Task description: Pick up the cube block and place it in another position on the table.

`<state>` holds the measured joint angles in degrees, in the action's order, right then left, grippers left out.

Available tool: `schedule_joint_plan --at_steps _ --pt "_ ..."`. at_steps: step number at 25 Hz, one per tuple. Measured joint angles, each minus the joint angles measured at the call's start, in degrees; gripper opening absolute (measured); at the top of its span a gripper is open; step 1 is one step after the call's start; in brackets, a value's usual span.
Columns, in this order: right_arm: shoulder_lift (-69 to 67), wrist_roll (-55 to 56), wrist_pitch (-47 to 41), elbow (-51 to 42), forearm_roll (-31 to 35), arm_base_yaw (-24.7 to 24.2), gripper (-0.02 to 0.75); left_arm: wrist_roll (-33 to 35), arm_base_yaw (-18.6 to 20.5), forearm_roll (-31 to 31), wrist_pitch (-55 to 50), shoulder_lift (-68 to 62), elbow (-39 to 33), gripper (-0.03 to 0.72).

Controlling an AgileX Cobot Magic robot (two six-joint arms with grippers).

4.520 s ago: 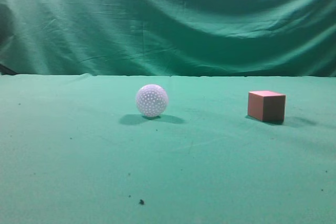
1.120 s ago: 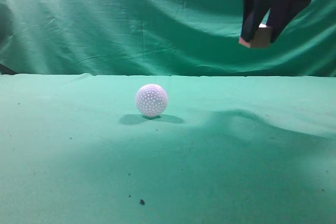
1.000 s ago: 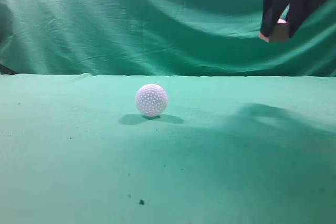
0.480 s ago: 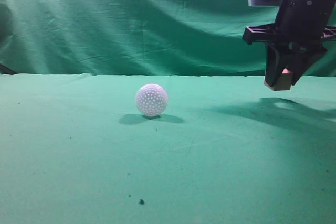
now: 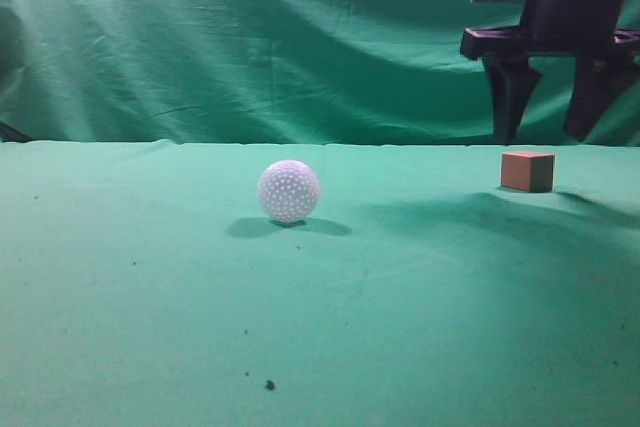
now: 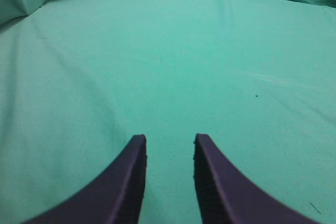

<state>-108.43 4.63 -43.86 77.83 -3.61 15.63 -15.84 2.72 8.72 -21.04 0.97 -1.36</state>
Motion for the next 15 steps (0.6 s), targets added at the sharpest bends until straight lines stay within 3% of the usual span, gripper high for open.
schedule_joint_plan --at_steps 2,6,10,15 --pt "3.53 0.25 -3.24 1.71 0.69 0.00 0.146 0.00 0.00 0.00 0.00 0.00 0.00 0.262" --pt "14.78 0.94 -8.20 2.10 1.71 0.00 0.000 0.00 0.00 0.00 0.00 0.00 0.00 0.262" --pt "27.13 1.50 -11.87 0.11 2.29 0.00 0.000 0.00 0.00 0.00 0.00 0.00 0.00 0.262" --pt "42.39 1.50 -12.41 -10.54 2.48 0.00 0.000 0.00 0.00 0.00 0.00 0.00 0.00 0.262"
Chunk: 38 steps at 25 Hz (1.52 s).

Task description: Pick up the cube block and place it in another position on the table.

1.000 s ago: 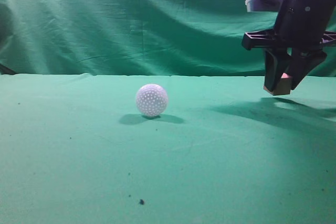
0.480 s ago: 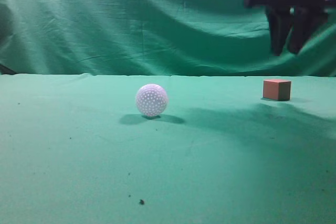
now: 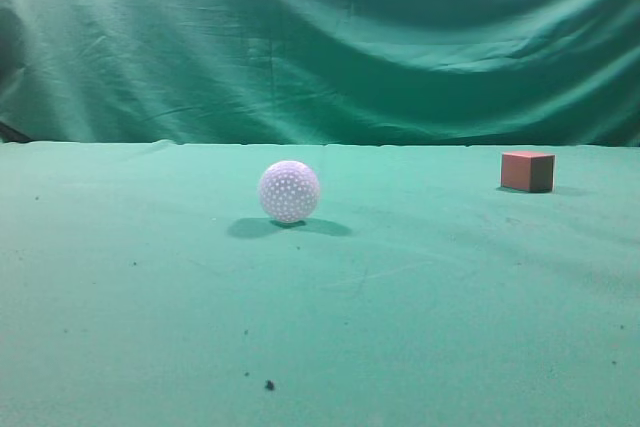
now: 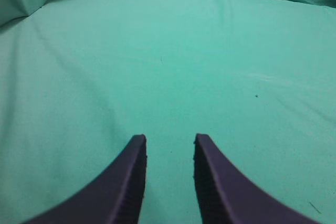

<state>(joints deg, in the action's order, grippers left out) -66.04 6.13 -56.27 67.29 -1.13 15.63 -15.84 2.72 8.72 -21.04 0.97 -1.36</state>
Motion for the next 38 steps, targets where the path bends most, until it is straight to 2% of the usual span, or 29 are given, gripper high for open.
schedule_joint_plan --at_steps 5,10,18,24,26,29,32,38 --pt "13.12 0.00 1.15 -12.64 1.54 0.00 0.000 0.00 0.00 0.00 0.00 0.00 0.00 0.262" --pt "23.77 0.00 2.65 -21.30 4.39 0.00 0.000 0.00 0.00 0.00 0.00 0.00 0.00 0.262" --pt "30.72 0.00 -5.24 -22.98 6.89 0.00 0.000 0.00 0.00 0.00 0.00 0.00 0.00 0.262" --pt "30.81 0.00 -5.03 -24.13 1.18 0.00 0.000 0.00 0.00 0.00 0.00 0.00 0.00 0.262" --pt "31.47 -0.19 -1.25 -25.80 -1.53 -0.32 0.000 0.00 0.00 0.00 0.00 0.00 0.00 0.262" --pt "34.09 -1.90 7.62 -30.90 -2.26 -4.58 0.000 0.00 0.00 0.00 0.00 0.00 0.00 0.262" --pt "38.85 -2.28 18.11 -38.17 -2.48 -9.04 0.000 0.00 0.00 0.00 0.00 0.00 0.00 0.262" --pt "53.13 -2.41 37.00 -54.97 -1.92 -12.47 0.000 0.00 0.00 0.00 0.00 0.00 0.00 0.262"
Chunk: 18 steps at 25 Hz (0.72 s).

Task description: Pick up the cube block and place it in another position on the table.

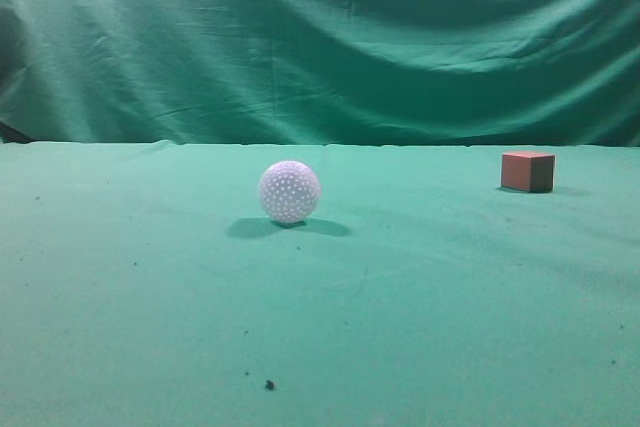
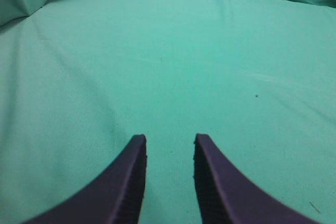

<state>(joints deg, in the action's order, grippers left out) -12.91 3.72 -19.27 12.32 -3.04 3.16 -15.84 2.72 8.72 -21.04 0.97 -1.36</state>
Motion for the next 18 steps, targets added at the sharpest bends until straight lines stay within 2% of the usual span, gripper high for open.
schedule_joint_plan --at_steps 7,13,18 --pt "12.97 0.32 3.42 -13.29 0.32 -0.89 0.000 0.00 0.00 0.00 0.00 0.00 0.00 0.262" --pt "13.47 0.69 -3.00 -13.79 1.52 -1.00 0.000 0.00 0.00 0.00 0.00 0.00 0.00 0.262" --pt "13.47 0.69 -3.98 -13.79 1.74 -1.00 0.000 0.00 0.00 0.00 0.00 0.00 0.00 0.262"
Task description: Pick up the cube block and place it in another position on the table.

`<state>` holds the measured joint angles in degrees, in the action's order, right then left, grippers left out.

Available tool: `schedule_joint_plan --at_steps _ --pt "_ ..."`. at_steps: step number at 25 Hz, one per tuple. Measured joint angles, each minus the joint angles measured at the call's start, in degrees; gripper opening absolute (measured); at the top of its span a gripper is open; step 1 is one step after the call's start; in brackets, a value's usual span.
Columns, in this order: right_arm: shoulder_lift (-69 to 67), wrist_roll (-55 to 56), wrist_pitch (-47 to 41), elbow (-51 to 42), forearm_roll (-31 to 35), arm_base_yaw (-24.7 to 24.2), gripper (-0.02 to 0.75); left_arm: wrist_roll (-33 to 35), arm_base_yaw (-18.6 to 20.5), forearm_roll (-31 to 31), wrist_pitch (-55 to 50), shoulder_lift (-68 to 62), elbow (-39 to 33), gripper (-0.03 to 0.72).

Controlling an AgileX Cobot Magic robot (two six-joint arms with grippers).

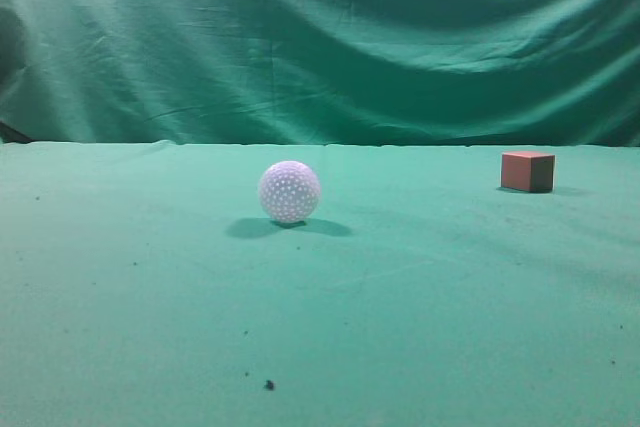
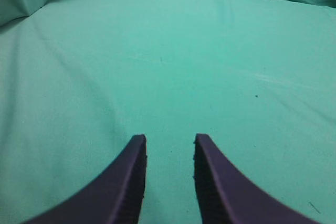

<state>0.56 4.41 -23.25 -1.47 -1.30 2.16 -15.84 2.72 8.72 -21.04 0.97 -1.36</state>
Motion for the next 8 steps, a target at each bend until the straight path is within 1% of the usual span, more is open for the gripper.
schedule_joint_plan --at_steps 8 --pt "0.00 0.03 0.00 0.00 0.00 0.00 0.000 0.00 0.00 0.00 0.00 0.00 0.00 0.262"
